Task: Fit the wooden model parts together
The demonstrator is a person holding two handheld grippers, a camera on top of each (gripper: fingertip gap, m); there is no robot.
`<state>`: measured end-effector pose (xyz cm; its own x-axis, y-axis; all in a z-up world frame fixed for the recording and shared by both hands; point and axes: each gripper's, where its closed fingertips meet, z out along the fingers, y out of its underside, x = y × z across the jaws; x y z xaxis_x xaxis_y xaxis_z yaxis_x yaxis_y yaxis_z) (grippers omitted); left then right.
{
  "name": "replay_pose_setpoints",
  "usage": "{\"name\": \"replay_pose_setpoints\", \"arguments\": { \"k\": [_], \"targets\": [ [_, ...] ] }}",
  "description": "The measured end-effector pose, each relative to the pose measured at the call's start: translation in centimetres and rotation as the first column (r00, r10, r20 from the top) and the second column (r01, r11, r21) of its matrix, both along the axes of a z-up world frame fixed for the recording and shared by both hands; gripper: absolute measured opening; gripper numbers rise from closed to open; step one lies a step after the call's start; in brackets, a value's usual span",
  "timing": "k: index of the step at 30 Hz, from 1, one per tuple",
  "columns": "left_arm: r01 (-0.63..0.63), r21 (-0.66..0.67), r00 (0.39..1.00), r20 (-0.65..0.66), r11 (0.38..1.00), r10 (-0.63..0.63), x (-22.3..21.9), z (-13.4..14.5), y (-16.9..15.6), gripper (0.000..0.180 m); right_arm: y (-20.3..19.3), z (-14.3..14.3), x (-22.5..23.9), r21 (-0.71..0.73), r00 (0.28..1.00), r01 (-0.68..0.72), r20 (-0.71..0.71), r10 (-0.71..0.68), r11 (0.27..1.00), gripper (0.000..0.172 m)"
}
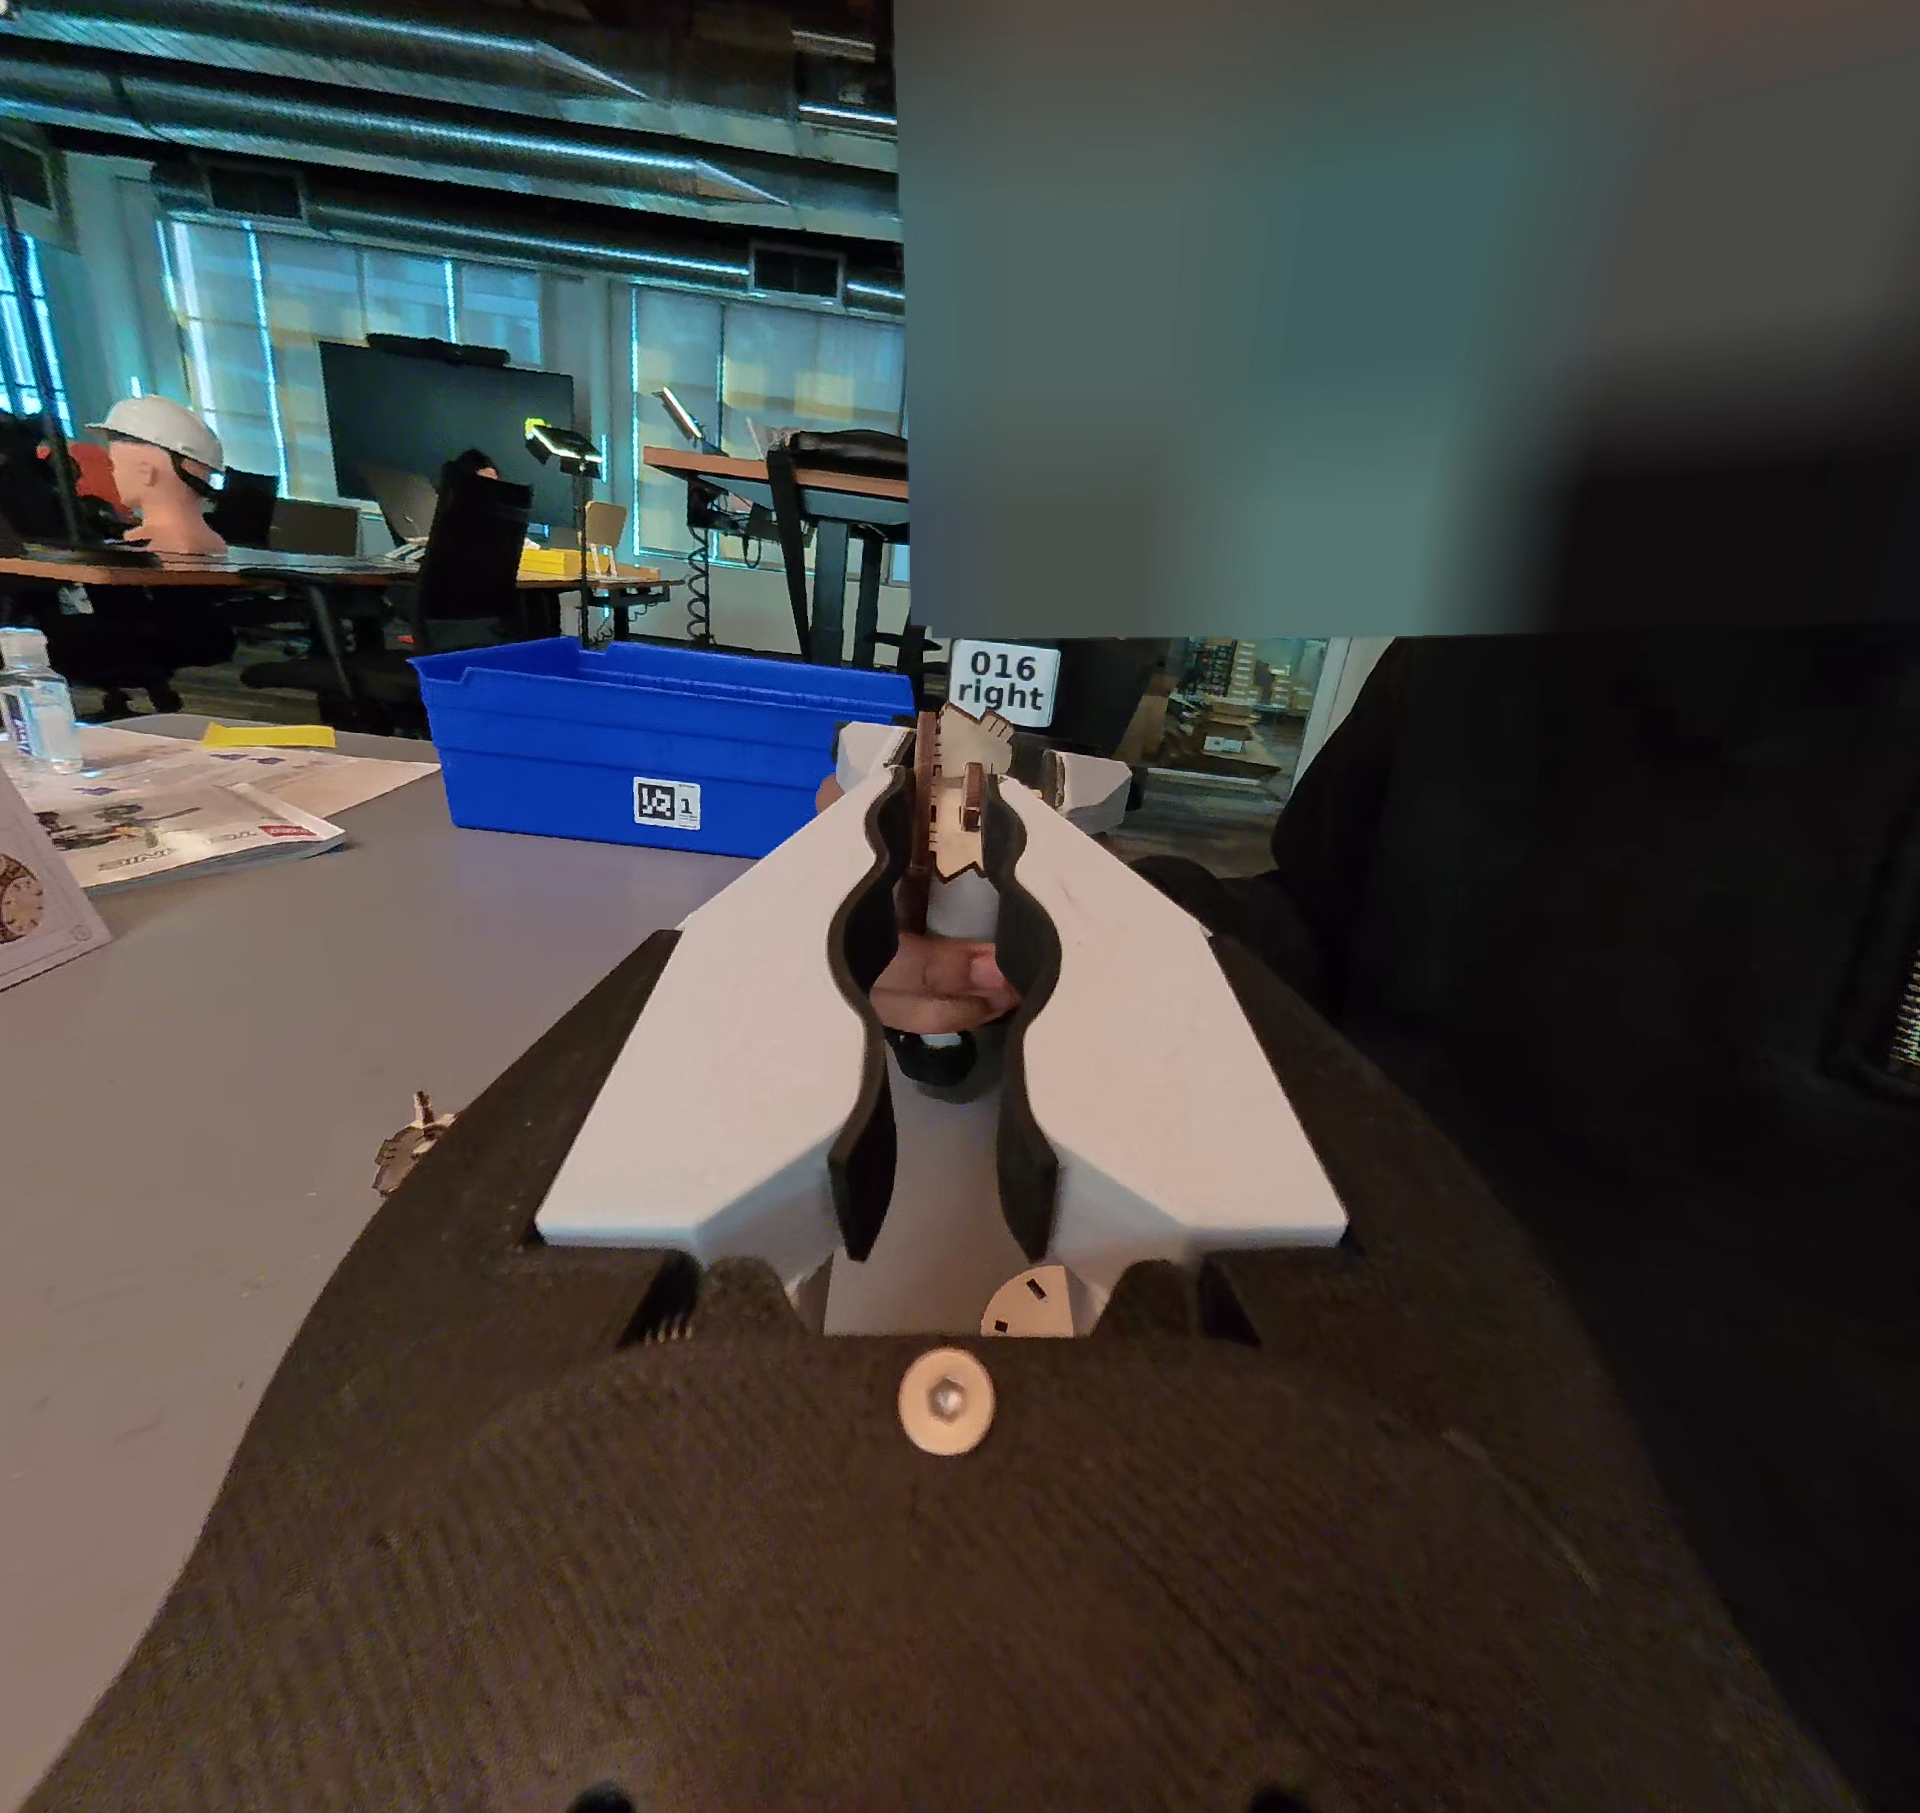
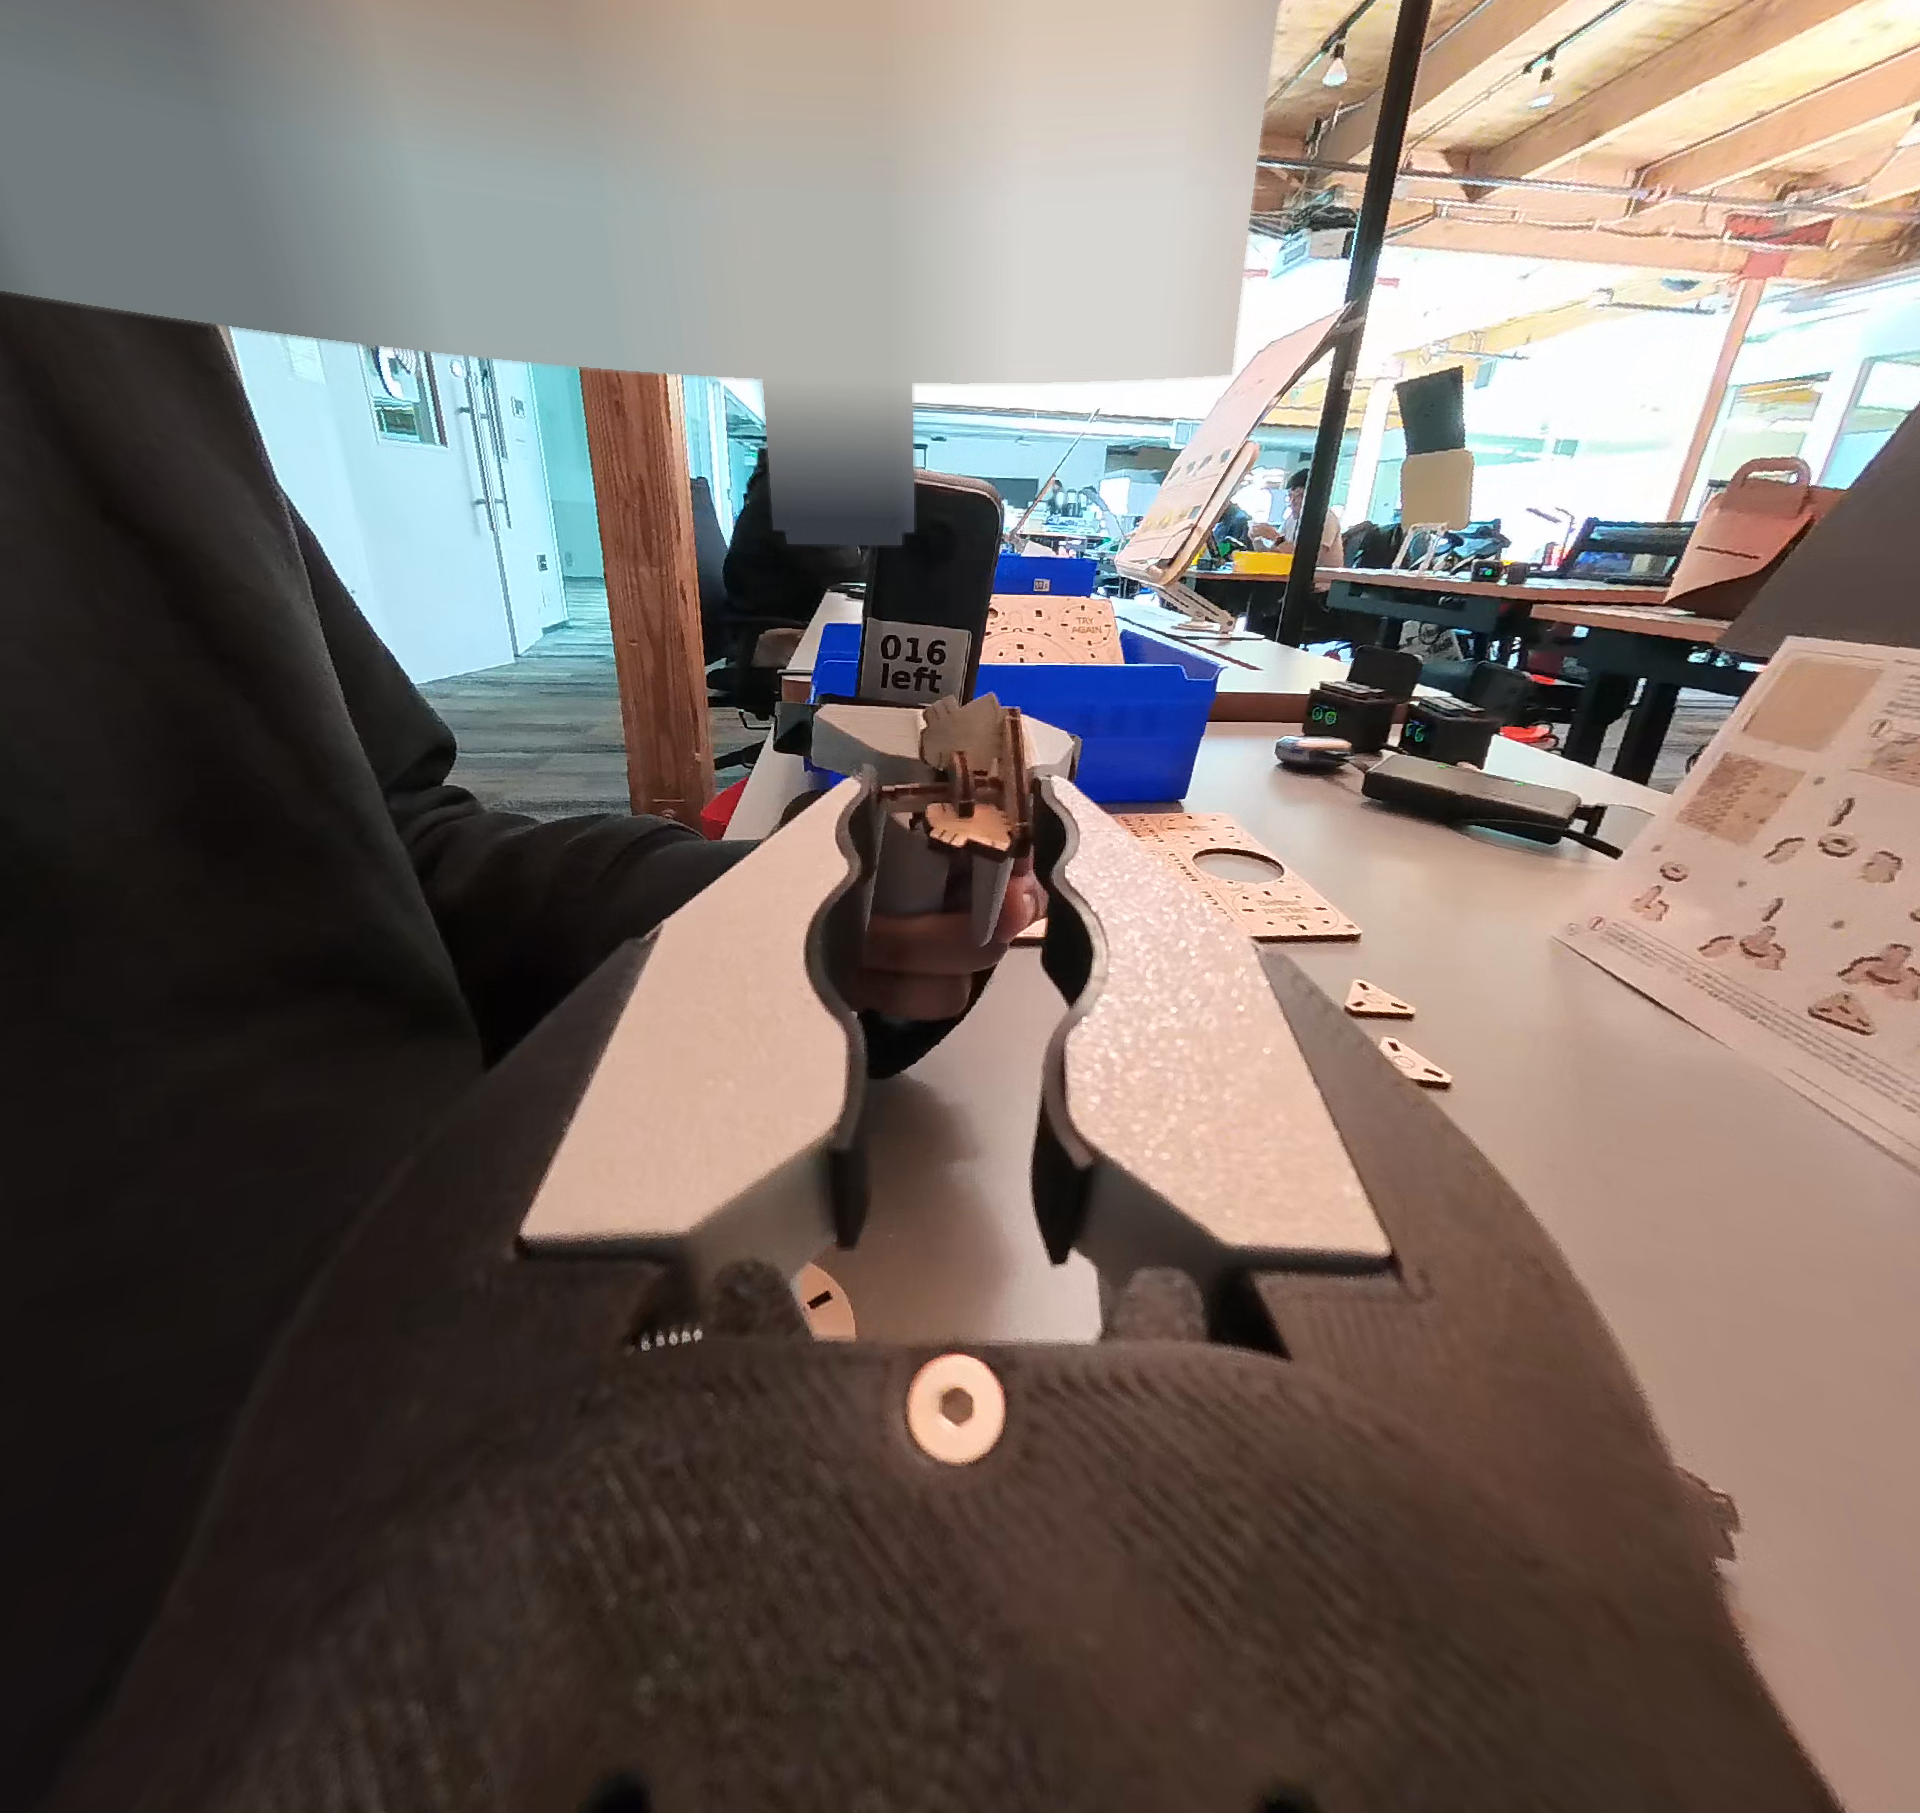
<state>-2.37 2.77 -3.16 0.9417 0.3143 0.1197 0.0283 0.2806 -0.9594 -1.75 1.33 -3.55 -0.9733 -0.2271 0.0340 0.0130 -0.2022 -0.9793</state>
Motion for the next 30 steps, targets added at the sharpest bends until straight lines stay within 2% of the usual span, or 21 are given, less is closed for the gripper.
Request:
{"name": "replay_pose_setpoints", "arguments": {
  "k": [10,16,20,24,30],
  "targets": [
    [-0.017,-0.004,0.999,-0.029,1.0,0.017,0.1,0.0,0.0,0.01,0.1,0.2,0.1,-0.006,1.0,-0.001,-0.012,0.001,1.0,0.027],
    [-0.048,0.061,0.998,-0.042,0.997,0.051,-0.2,0.8,-1.0,0.014,0.4,0.6,-0.6,-0.03,1.0,0.023,0.018,-0.023,0.999,0.027],
    [-0.046,0.01,0.999,-0.026,0.999,0.047,-0.3,0.0,-0.3,0.021,0.3,0.5,-0.4,-0.019,1.0,0.024,-0.005,-0.024,1.0,0.027],
    [-0.058,-0.023,0.997,-0.041,0.998,0.058,-0.3,-0.3,-0.1,0.01,0.3,0.4,-0.4,-0.013,1.0,0.024,-0.017,-0.024,1.0,0.027],
    [-0.045,-0.022,0.999,-0.029,0.999,0.045,-0.3,-0.2,-0.1,0.01,0.3,0.3,-0.3,-0.016,1.0,0.02,-0.007,-0.02,1.0,0.027]
  ]
}}
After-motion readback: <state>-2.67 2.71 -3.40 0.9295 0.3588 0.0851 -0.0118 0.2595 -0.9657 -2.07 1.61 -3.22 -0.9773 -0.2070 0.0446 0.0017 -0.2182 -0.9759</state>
